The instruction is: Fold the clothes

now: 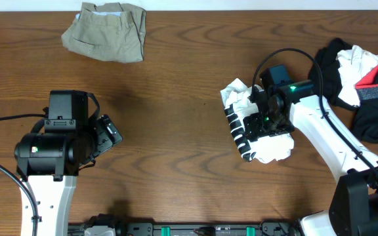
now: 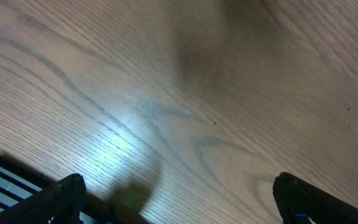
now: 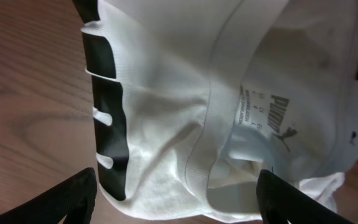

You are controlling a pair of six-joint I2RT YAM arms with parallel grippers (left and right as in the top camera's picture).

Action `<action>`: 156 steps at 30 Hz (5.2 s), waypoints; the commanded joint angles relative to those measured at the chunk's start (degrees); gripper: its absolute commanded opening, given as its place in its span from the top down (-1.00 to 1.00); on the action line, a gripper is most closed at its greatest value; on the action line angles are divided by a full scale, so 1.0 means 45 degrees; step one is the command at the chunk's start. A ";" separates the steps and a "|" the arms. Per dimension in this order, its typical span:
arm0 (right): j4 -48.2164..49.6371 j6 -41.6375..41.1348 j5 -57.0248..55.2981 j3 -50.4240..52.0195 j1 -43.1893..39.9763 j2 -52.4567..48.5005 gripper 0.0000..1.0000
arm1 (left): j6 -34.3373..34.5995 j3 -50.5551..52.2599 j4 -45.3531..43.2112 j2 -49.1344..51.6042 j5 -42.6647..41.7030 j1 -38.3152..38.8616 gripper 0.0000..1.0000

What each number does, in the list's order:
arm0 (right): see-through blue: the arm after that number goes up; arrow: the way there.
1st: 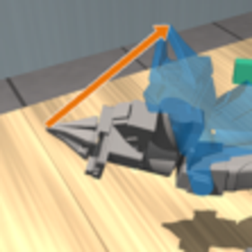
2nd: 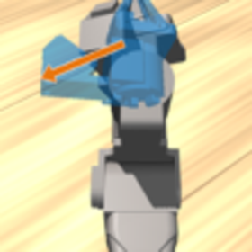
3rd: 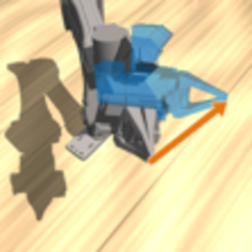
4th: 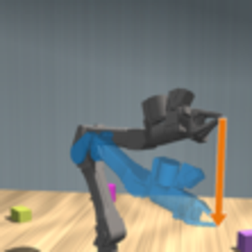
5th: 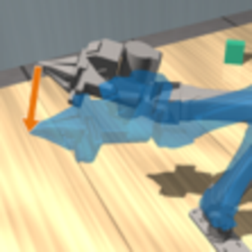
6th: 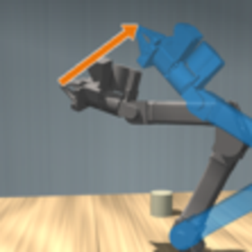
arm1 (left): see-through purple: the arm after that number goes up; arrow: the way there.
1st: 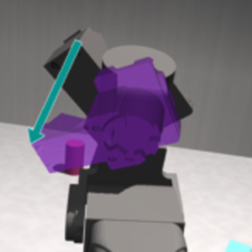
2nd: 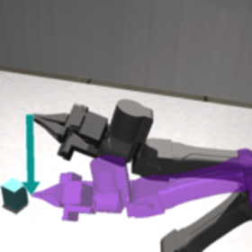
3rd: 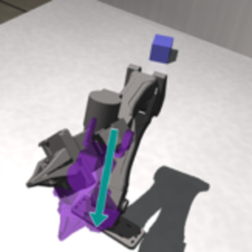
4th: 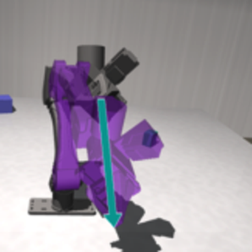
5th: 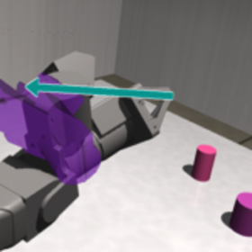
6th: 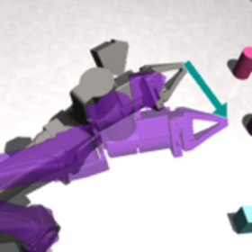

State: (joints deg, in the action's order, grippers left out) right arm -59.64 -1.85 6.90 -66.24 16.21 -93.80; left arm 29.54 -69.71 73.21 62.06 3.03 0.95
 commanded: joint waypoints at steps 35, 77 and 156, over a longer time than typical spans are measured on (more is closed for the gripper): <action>-0.1598 -0.4668 -0.5867 -0.0170 0.0058 0.0102 0.65 | -0.0180 0.0087 0.0063 0.0024 0.0146 -0.0063 -0.96; -0.0617 -0.4075 -0.2113 0.1613 -0.3099 0.0097 0.81 | -0.0180 0.0087 0.0053 0.0024 0.0146 -0.0063 -0.96; -0.2715 -0.6460 -0.4930 -0.0937 -0.4109 0.0393 0.74 | -0.0185 0.0087 -0.0029 0.0034 0.0146 -0.0063 -0.96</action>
State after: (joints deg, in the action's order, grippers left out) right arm -71.77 -30.72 -18.55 -67.59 -2.50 -92.51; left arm 29.54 -69.71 73.06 62.06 3.01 0.95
